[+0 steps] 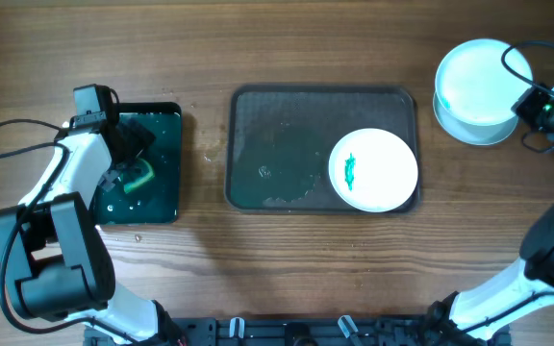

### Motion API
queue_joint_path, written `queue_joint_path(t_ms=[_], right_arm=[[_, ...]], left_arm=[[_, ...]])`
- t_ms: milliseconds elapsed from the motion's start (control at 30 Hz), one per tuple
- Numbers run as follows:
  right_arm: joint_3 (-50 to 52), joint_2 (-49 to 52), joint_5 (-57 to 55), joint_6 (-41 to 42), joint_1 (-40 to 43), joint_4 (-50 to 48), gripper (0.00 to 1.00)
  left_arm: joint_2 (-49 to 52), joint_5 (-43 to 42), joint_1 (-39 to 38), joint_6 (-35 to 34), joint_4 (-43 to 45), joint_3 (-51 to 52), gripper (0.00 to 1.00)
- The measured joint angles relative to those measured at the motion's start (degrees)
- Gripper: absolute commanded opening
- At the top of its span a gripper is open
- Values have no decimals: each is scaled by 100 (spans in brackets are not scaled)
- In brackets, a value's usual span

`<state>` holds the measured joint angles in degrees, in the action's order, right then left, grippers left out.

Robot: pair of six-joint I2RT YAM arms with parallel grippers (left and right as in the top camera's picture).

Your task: Clean dirty plates on tray and stack at the side

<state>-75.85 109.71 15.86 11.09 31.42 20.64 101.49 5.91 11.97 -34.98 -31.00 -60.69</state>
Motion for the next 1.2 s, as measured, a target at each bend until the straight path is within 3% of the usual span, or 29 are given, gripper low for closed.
queue_joint_path(t_ms=[67,133,233,300,467,800,1200], right_arm=[[0,264,-13,96,0,-236,9],[0,448,-2,146,2,-319,18],[0,463,-2,199,0,-321,16],[0,463,0,214,2,-267,22],[-2,382,0,234,0,197,26],[-2,-1812,22,236,-533,1198,28],[-2,-1993,22,236,-1478,1261,26]], left_arm=[[0,0,0,0,2,0,100],[0,0,0,0,2,0,100],[0,0,0,0,0,0,100],[0,0,0,0,0,0,100],[0,0,0,0,0,0,100],[0,0,0,0,2,0,100],[0,0,0,0,0,0,100]])
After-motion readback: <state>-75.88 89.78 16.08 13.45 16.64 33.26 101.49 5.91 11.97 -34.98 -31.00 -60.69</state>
